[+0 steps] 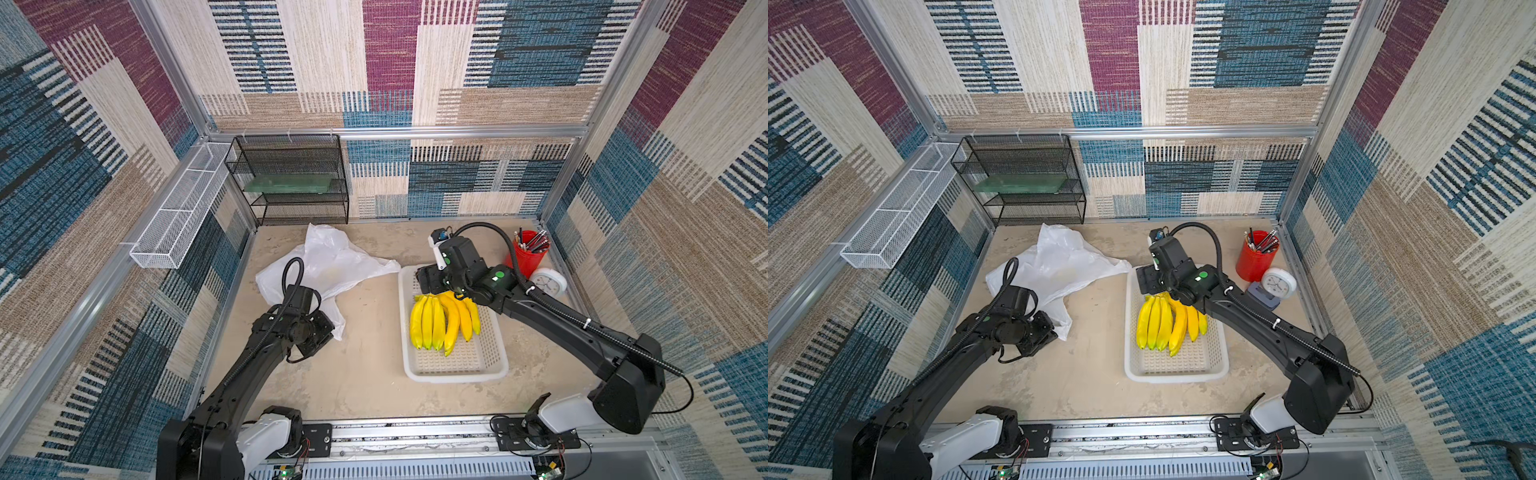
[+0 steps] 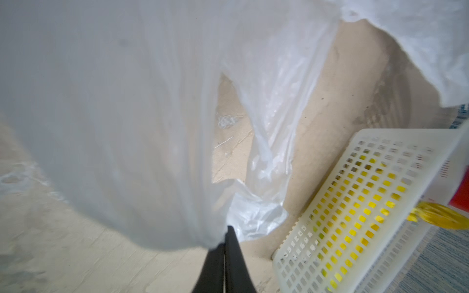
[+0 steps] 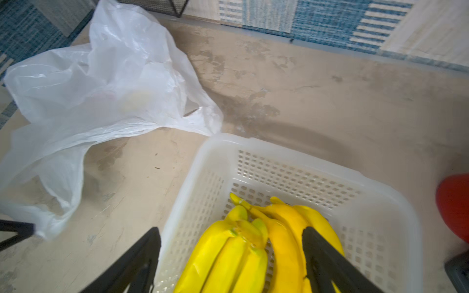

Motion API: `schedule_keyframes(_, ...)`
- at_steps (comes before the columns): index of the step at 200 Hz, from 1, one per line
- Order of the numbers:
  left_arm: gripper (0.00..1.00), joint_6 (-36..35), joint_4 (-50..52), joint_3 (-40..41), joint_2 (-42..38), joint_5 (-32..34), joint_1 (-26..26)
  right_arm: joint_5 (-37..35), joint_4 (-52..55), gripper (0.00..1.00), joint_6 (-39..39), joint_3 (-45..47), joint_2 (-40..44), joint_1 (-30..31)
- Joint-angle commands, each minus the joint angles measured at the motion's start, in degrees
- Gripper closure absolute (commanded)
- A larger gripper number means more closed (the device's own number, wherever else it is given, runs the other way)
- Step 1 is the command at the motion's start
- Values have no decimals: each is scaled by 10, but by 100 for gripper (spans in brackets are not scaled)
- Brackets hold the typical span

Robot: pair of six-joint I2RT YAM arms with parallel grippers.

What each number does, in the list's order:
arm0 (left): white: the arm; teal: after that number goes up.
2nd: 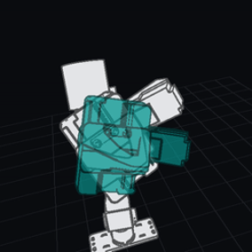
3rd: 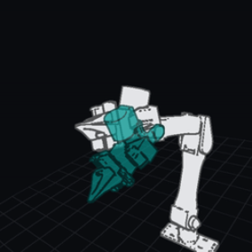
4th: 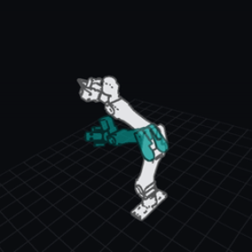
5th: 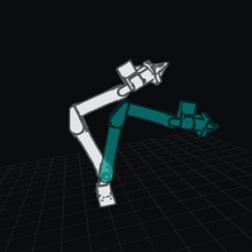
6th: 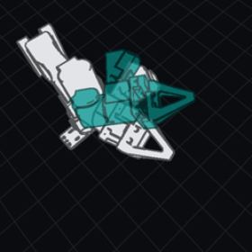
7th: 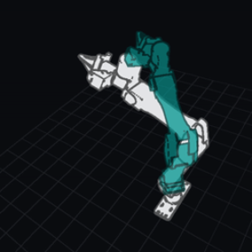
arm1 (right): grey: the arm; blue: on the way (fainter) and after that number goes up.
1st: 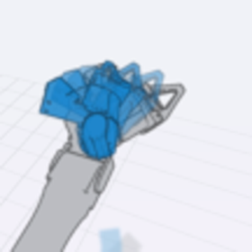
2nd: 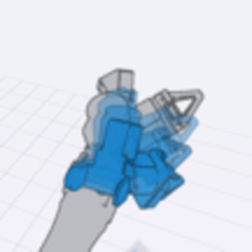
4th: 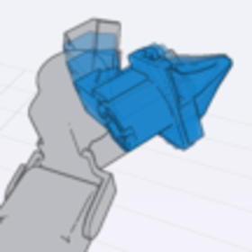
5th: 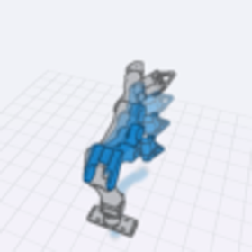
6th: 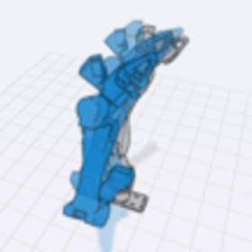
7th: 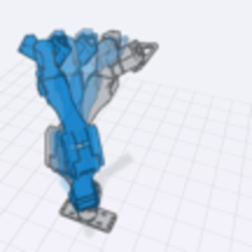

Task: Place the banana into a plastic bag & tie a knot
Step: Pick up the plastic bag at the center of the board, then pick up the banana from the basket.

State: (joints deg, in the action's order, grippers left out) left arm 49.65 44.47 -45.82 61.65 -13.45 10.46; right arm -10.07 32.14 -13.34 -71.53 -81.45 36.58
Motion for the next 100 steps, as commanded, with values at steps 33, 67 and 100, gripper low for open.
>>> schedule_keyframes(33, 100, -171, 269, -155, 18, 30, -1, 65, -60, 12, 112, 79, 32, -59)
schedule_keyframes(67, 100, -242, 387, -270, 75, 74, -2, 104, -86, 12, 146, 94, 15, -74)
schedule_keyframes(100, 100, -269, 435, -324, 88, 106, -1, 134, -96, 11, 158, 88, -19, -55)
